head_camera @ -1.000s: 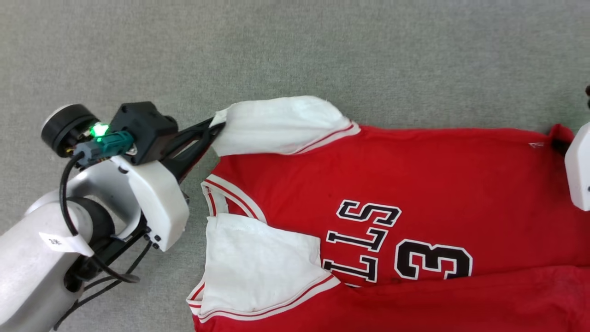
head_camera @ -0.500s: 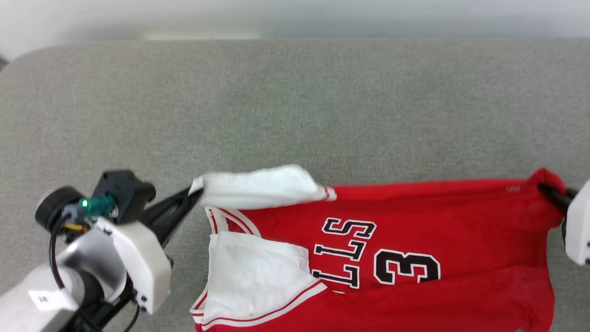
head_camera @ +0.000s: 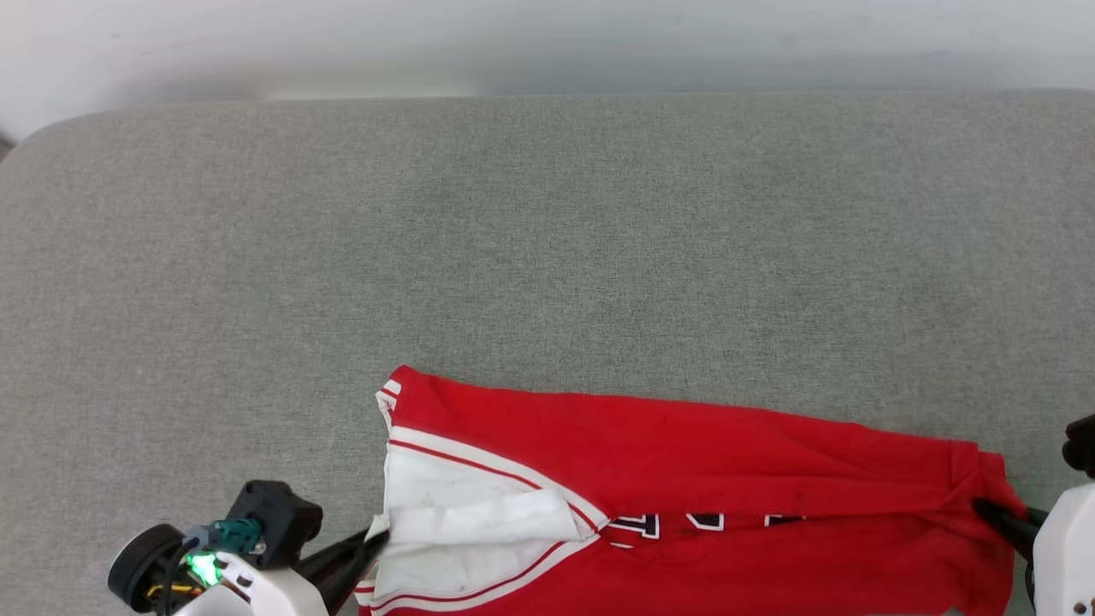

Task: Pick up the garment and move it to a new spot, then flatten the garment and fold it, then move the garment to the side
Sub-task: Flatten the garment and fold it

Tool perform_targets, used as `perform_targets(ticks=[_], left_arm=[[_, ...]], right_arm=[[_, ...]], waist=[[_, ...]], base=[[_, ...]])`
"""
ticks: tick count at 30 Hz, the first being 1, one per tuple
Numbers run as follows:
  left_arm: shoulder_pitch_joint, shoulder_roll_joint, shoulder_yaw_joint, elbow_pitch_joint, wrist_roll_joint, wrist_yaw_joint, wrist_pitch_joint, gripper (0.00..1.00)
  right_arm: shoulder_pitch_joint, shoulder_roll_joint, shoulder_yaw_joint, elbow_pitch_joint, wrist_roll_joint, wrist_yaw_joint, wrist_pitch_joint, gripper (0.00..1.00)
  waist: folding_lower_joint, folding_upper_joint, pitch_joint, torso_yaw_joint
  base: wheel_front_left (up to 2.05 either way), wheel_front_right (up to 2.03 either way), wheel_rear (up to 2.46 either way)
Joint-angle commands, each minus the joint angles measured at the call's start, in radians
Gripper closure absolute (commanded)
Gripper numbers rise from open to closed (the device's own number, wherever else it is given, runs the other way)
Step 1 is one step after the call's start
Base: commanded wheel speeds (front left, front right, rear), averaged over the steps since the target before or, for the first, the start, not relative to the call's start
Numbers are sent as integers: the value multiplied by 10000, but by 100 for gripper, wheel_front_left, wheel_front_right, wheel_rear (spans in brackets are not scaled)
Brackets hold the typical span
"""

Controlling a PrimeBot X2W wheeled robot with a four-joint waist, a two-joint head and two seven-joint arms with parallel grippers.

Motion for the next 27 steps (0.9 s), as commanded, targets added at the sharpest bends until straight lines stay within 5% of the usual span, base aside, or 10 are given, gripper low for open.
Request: perform_targets(ticks=[1, 10, 11, 12, 13, 14, 21, 27], left_arm=[[115, -44, -66, 98, -20, -46, 30, 100], [-206, -845, -780, 1407, 272, -588, 230, 100], [-276, -886, -846, 1594, 434, -624, 208, 86], [-383, -927, -891, 1751, 658, -659, 126, 16], [-443, -1023, -945, 1934, 770, -633, 76, 0], [-440, -1111, -1017, 2077, 829, -663, 59, 0], [-448, -1356, -887, 2381, 825, -696, -488, 0], [-537, -1422, -279, 2116, 927, -259, -1539, 0]], right_arm=[[96, -95, 51, -35, 100, -4, 37, 100], [-34, -658, 965, 548, 36, -4, -391, 100], [-79, -678, 1080, 650, 115, -4, -457, 100], [-115, -694, 1148, 781, 200, -6, -479, 100], [-161, -752, 1247, 862, 197, -6, -505, 67], [-201, -824, 1377, 901, 180, -6, -556, 0], [-463, -933, 1703, 928, 654, -4, -1131, 0], [-576, -823, 1352, 577, 973, -4, -1303, 0]], waist=[[1, 0, 18, 6], [1, 0, 123, 57], [1, 0, 129, 58], [1, 0, 128, 56], [1, 0, 115, 56], [1, 0, 90, 54], [1, 0, -362, -3], [1, 0, -794, -67]], base=[[0, 0, 0], [0, 0, 0], [0, 0, 0], [0, 0, 0], [0, 0, 0], [0, 0, 0], [0, 0, 0], [0, 0, 0]])
